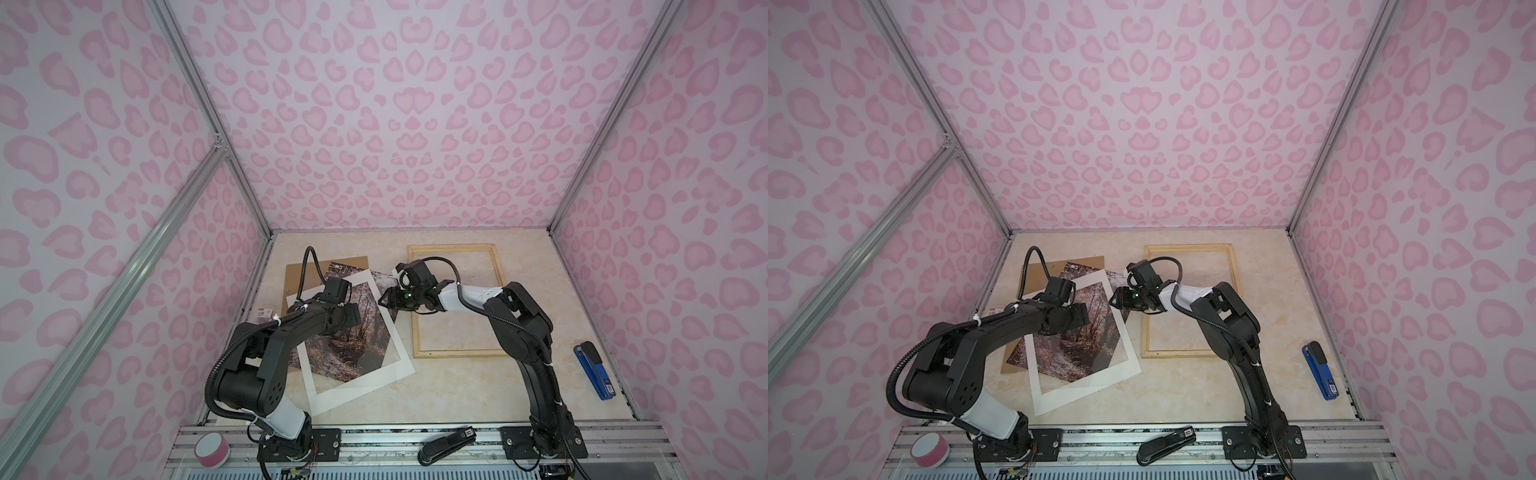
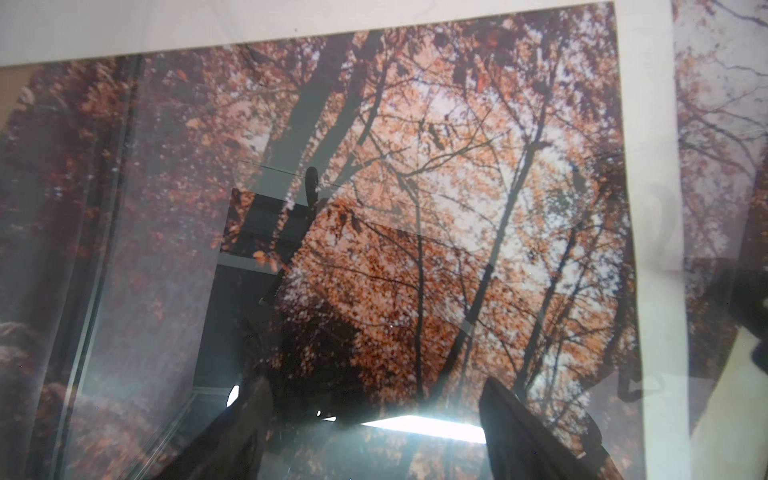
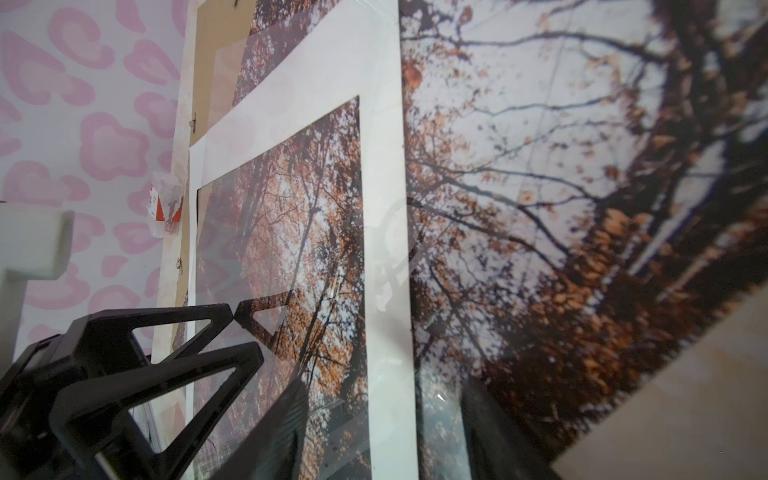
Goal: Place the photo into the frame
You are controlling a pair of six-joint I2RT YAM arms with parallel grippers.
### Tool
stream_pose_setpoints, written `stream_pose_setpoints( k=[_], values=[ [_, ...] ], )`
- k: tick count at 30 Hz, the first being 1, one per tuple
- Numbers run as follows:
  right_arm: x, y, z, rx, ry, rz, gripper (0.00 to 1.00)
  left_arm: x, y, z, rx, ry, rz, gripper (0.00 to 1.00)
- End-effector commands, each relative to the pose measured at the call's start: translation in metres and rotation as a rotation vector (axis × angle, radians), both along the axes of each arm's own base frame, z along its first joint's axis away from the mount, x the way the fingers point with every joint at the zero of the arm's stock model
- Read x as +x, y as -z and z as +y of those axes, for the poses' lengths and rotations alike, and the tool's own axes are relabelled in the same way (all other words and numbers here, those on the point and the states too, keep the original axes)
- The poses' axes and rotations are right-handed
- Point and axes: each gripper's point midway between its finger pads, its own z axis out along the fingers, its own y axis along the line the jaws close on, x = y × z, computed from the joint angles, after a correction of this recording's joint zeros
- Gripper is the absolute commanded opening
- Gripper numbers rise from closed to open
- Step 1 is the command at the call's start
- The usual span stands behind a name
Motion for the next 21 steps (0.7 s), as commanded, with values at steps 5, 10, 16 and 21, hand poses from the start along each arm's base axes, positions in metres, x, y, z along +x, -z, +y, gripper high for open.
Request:
stream_pose_setpoints(
  k=[5, 10, 16, 21],
  values=[
    [-0.006, -0.002, 0.008, 0.088, -0.016, 0.033, 0.59, -0.006, 0.01, -0.007, -0.049, 0.002, 0.029, 0.81],
    [-0.005, -0.01, 0.009, 0.152, -0.013, 0.034, 0.58, -0.007, 0.01, -0.01, -0.071, 0.004, 0.029, 0.8],
    [-0.005, -0.021, 0.011, 0.211, -0.014, 0.033, 0.56, -0.007, 0.011, -0.013, -0.082, 0.005, 0.032, 0.8],
    [-0.005, -0.03, 0.011, 0.26, -0.009, 0.037, 0.55, -0.007, 0.011, -0.013, -0.082, 0.005, 0.032, 0.8]
  ],
)
